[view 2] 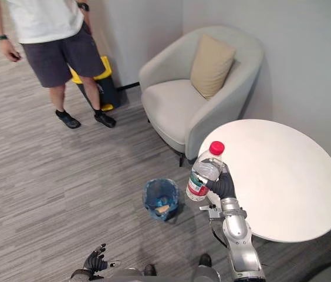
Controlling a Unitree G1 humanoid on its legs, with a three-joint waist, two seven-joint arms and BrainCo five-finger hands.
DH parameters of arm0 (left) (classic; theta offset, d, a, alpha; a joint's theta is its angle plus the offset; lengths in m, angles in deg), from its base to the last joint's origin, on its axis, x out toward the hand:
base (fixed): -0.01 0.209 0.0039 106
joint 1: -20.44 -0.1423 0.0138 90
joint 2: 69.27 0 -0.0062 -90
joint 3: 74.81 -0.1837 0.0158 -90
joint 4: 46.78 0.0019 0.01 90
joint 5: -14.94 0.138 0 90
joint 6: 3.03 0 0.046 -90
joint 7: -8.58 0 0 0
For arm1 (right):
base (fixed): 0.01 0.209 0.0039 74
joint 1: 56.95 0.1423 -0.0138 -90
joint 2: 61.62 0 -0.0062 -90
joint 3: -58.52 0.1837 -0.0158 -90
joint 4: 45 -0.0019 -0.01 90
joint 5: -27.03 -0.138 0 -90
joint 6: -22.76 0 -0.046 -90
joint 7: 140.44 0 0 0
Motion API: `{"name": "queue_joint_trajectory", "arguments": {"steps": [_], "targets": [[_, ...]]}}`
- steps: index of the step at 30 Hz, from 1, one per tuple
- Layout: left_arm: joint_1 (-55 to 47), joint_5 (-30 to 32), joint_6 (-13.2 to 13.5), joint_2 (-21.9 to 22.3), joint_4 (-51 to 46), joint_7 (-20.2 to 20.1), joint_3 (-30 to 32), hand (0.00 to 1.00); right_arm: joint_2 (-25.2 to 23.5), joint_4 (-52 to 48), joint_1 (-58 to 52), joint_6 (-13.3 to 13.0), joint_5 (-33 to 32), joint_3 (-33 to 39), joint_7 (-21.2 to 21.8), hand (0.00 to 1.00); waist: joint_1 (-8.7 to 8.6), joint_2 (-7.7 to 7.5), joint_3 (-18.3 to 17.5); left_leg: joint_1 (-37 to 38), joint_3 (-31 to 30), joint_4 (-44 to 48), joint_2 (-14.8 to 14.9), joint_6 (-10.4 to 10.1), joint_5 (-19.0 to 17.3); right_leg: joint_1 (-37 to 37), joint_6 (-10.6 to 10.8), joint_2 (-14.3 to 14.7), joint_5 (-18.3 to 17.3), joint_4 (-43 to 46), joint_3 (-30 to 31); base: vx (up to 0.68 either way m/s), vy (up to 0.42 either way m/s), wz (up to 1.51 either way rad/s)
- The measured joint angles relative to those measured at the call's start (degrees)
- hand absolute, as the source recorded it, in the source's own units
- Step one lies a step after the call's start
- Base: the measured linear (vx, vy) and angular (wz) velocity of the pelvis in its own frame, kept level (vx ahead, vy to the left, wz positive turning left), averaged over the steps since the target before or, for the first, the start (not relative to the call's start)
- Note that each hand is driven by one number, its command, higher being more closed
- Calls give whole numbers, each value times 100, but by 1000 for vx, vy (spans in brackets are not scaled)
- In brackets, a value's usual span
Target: Gather rubbish on tea table into small bin, then transfer packed bag to large trash can.
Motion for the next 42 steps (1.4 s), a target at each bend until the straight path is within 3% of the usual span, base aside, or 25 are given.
{"name": "queue_joint_trajectory", "arguments": {"steps": [5,10,12,14,15,16,17,18,21,23,24,27,30,31,32,34,36,37,38,39,42], "targets": [[-101,13,0,-53,51,0,8,0,-30,356,3,1,-3,2,26,100,3,-39,-21,58,-5,-83,59,-10,18,144,-62,153,223,-365,84,-25,-1,-8],[-100,11,0,-66,51,1,11,0,-24,536,1,43,-4,-37,25,100,10,-70,-18,54,-15,-122,96,-21,19,126,-75,207,203,-385,75,18,-30,-2],[-98,9,6,-75,49,1,18,0,-45,597,25,41,-2,-127,19,100,5,-141,26,-106,-4,228,86,10,-227,-167,23,77,-216,232,77,20,63,8],[-97,3,8,-173,62,-2,8,0,-42,770,-22,99,75,-169,25,100,-14,-246,91,-248,-125,859,54,98,-718,-643,168,-248,-965,1774,92,24,45,31],[-103,-9,5,-203,104,7,7,0,-25,810,-110,113,122,-182,27,100,-6,-357,142,-221,-224,1063,-19,137,-883,-832,192,-421,-1083,2462,173,89,36,48],[-107,-11,6,-228,99,3,6,0,-31,861,-134,115,123,-215,37,100,-35,-339,146,-123,-352,1075,-55,193,-929,-979,111,-509,-1021,3028,322,97,63,43],[-94,-11,5,-220,96,2,6,0,-36,862,-133,115,124,-254,45,100,-64,-350,191,-51,-425,1059,-69,227,-943,-1113,26,-506,-993,3341,412,133,68,45],[-103,-13,6,-223,70,5,8,0,-46,869,-153,113,128,-373,69,100,-121,-328,215,22,-569,1035,-49,268,-964,-1312,63,-359,-1267,3486,583,159,13,40],[-77,-12,2,-287,75,-3,9,0,-41,871,-145,106,125,-380,102,100,-199,-378,219,61,-846,960,68,180,-912,-1501,-33,219,-1362,2660,734,208,-67,59],[-81,-2,-2,-327,93,-6,23,0,12,869,-171,105,125,-291,49,100,-271,-504,152,137,-1067,972,-94,37,-988,-1430,-477,377,-686,1973,863,314,-136,67],[-72,0,-2,-208,85,-5,69,0,137,872,-205,119,124,-193,52,100,-282,-272,129,226,-1183,935,19,-27,-995,-1309,-470,414,-735,1979,676,321,-106,52],[-52,18,13,-19,31,-13,76,0,234,861,-150,118,122,-117,65,100,-294,52,112,197,-1172,832,204,-246,-913,-1208,-541,535,-795,1770,485,268,-85,27],[-46,74,13,-47,-16,-24,150,0,193,811,-363,118,115,-106,56,100,-284,-18,194,-117,-818,2142,465,-559,-719,-345,-603,678,-809,1081,299,226,-114,30],[-51,95,13,-47,-27,-24,183,0,176,775,-400,117,115,-116,56,100,-263,-53,217,-216,-705,2470,547,-616,-710,-183,-623,700,-800,948,288,147,-58,10],[-56,100,13,-42,-35,-22,222,0,145,675,-444,101,113,-146,51,100,-205,-58,226,-360,-495,2844,714,-539,-820,17,-634,736,-794,790,255,125,-15,1],[-53,109,13,-38,-68,-39,230,0,130,602,-403,87,108,-112,29,100,-207,-37,232,-546,-360,2631,797,-382,-962,73,-626,705,-789,740,300,109,41,-8],[-53,109,12,-38,-72,-47,226,0,121,607,-378,89,108,-82,26,100,-161,-23,253,-690,-413,1962,790,-431,-938,55,-552,640,-744,722,392,48,138,-22],[-66,110,10,3,-71,-51,214,0,136,604,-379,89,107,-75,28,100,-166,72,257,-670,-486,1317,811,-604,-485,57,-452,673,-733,718,445,39,196,-27],[-43,110,12,57,-64,-61,229,0,138,673,-330,98,109,-59,25,100,-152,132,294,-649,-483,1201,787,-493,-367,108,-349,701,-729,665,557,53,235,-22],[-33,113,31,7,-77,-59,212,0,88,702,-333,105,111,-111,29,100,-147,27,328,-555,-418,1086,672,-509,-343,145,-253,601,-662,522,645,37,182,-19],[-23,133,11,-50,-51,-81,198,0,10,703,-337,102,118,-226,59,100,-130,-63,362,-524,-298,927,471,-387,-269,142,-126,429,-518,315,763,-9,149,-14]]}}
